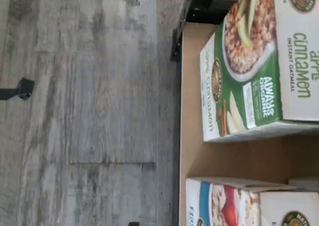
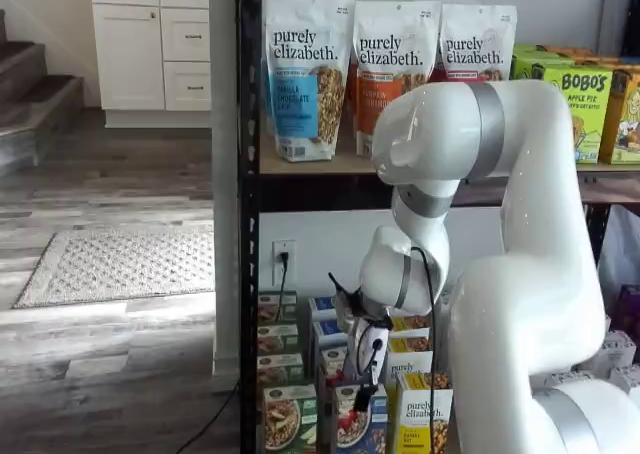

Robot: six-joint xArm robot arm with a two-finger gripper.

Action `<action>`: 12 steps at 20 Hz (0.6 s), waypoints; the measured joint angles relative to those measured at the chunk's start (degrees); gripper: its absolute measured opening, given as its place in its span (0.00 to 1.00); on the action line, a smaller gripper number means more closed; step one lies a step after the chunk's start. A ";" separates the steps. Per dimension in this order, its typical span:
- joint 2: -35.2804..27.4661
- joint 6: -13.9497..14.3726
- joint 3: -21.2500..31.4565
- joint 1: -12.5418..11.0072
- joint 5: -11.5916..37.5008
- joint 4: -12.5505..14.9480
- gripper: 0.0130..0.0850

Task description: Pick up the blue and white box that is on the bottom shelf, the second box from the left

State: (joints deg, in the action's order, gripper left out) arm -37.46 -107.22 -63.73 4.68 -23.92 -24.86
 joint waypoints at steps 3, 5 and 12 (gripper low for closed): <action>-1.19 -0.57 -1.24 -0.33 0.18 -0.25 1.00; -1.94 -0.97 -2.09 -0.56 0.10 -0.51 1.00; -4.86 -0.53 -4.98 -1.05 0.37 0.58 1.00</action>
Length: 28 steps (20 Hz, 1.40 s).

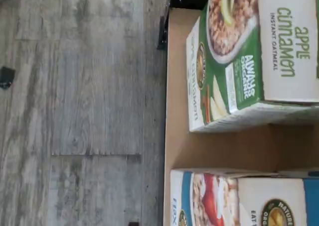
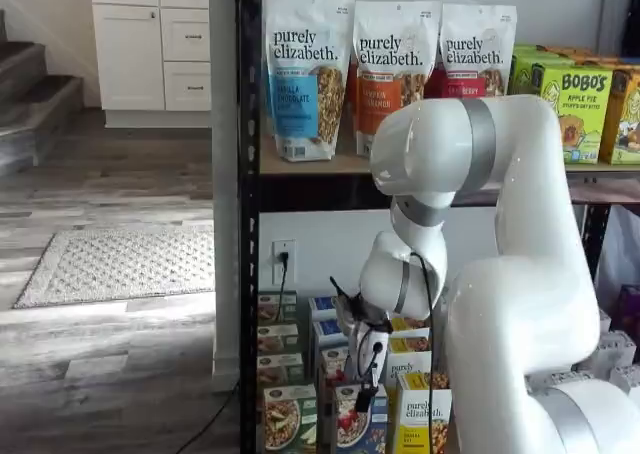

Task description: Pick up the blue and white box that is on the bottom shelf, the second box from the left

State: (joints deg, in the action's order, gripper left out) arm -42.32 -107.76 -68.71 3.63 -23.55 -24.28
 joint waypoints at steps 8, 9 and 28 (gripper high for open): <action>-2.99 -0.06 -3.02 -0.15 0.48 0.11 1.00; -3.36 -0.05 -3.40 -0.20 0.53 0.18 1.00; -9.35 2.57 -10.73 -2.02 -0.92 4.90 1.00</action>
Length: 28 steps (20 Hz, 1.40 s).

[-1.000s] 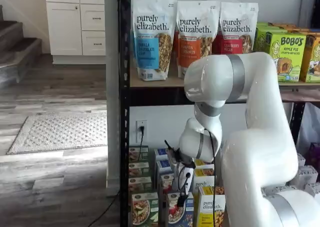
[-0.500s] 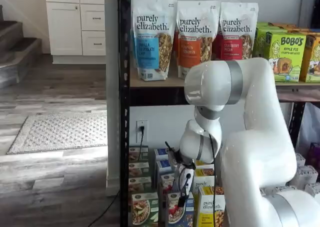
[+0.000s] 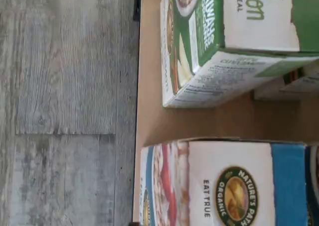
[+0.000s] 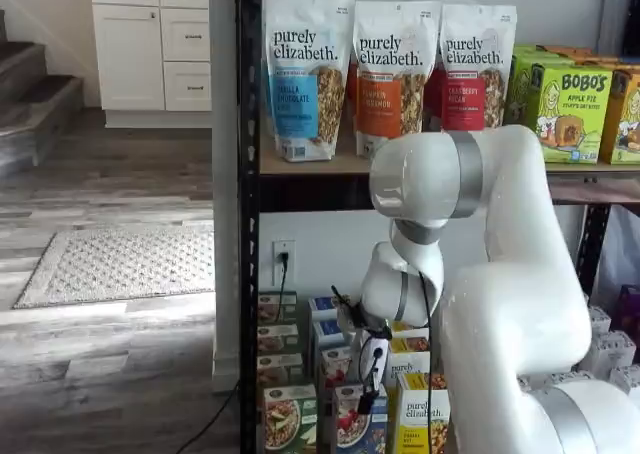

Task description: Pick up the blue and white box that is on the bottom shelf, the second box from the left

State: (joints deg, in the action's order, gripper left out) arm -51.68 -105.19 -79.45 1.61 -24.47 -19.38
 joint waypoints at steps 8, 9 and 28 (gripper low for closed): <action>-2.04 3.82 -2.70 -0.16 -1.44 4.42 1.00; -2.25 4.53 -3.05 -0.20 -1.87 5.23 1.00; -3.75 10.19 -4.22 0.03 -2.80 11.45 1.00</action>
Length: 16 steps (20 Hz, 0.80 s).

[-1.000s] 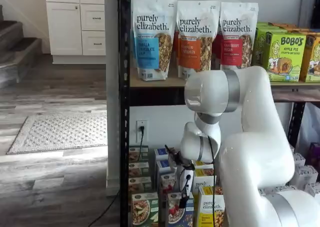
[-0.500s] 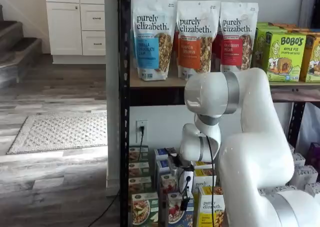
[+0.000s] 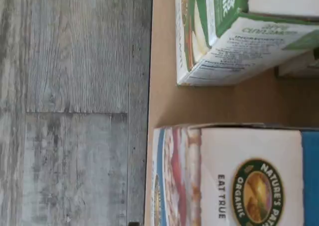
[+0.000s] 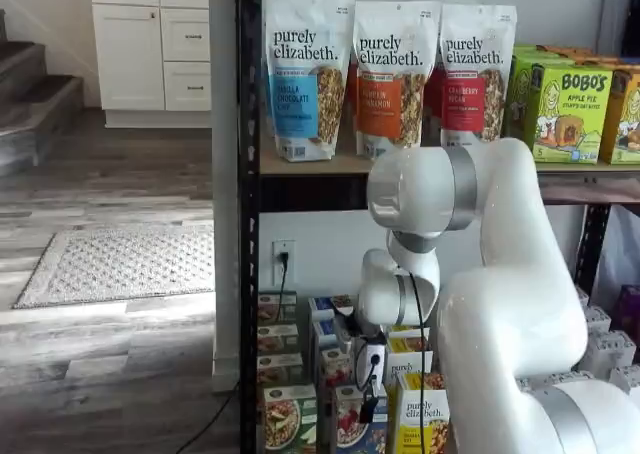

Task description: Pick up the blue and white box that is on the bottom shelf, the second box from the left

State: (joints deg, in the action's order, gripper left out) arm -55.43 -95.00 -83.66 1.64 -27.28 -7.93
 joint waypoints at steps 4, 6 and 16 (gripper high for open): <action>-0.07 0.59 -0.17 -0.02 -0.40 0.69 1.00; -0.06 0.80 -0.16 -0.06 -0.52 0.97 0.94; 0.13 1.19 0.00 -0.01 -0.82 1.35 0.72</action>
State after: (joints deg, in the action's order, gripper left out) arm -55.30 -93.80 -83.66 1.63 -28.10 -6.59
